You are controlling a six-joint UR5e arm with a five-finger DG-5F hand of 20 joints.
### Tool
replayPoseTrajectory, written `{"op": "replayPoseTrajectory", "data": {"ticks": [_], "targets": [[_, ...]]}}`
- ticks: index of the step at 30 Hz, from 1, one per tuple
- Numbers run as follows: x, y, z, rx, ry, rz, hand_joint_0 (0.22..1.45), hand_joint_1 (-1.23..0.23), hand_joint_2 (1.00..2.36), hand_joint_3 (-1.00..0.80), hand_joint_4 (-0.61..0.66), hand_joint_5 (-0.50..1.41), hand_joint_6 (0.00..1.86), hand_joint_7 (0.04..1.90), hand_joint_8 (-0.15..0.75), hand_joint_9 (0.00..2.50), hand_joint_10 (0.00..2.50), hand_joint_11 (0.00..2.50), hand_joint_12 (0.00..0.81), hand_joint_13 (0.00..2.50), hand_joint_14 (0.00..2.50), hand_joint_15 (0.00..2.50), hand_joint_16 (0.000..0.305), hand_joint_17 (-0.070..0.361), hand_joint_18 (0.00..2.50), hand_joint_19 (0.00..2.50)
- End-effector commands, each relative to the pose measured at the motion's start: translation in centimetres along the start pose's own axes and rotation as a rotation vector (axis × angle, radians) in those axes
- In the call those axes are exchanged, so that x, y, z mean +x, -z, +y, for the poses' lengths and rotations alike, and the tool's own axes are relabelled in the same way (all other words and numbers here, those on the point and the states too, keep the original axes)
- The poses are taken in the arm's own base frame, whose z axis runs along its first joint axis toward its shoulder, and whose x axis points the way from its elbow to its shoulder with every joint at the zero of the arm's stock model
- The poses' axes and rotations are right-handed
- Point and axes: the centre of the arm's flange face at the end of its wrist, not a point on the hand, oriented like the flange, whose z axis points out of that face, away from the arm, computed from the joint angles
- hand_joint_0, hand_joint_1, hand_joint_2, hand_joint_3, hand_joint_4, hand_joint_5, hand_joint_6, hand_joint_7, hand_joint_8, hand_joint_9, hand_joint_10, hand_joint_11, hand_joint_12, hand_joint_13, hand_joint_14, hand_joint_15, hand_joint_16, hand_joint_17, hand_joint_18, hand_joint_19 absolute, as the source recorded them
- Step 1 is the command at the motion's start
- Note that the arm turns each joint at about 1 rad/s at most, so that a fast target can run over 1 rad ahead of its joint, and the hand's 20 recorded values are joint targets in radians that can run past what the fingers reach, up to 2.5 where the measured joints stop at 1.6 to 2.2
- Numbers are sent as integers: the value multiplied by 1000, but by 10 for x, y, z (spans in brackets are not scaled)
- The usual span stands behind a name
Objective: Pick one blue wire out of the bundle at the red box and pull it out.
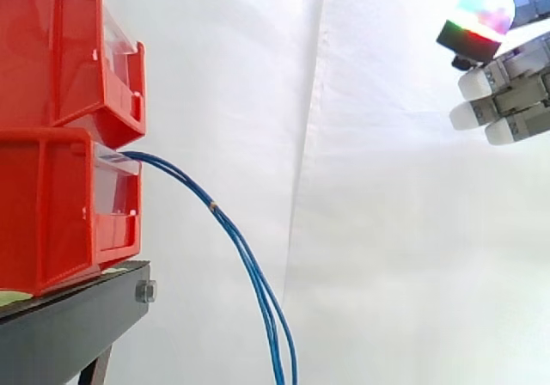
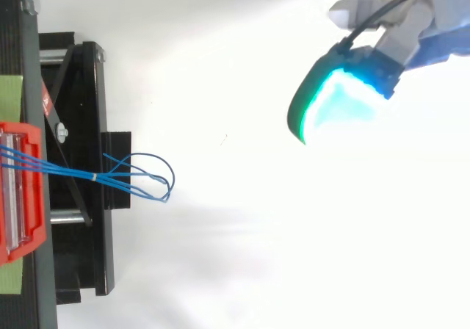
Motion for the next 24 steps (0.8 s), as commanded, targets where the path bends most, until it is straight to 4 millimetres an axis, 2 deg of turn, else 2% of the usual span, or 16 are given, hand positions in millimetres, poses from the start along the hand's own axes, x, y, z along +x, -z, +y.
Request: {"op": "replayPoseTrajectory", "data": {"ticks": [1,11,17,24], "targets": [[5,-5,-8,9,1,4,485,-486,1000,-500,272,-160,502,767,257,535,2,0,355,140,0,24,61,136,0,87],[13,-16,-20,2,4,-19,488,-618,1000,-500,258,-167,502,808,254,528,0,27,356,180,0,36,60,135,0,117],[32,-36,-56,28,10,-6,500,-679,1000,-500,263,-163,502,880,248,525,1,37,351,197,0,41,59,132,0,127],[44,-56,-81,-12,-5,-19,509,-696,1000,-500,265,-160,502,894,244,533,0,54,349,214,2,53,58,131,0,150]]}}
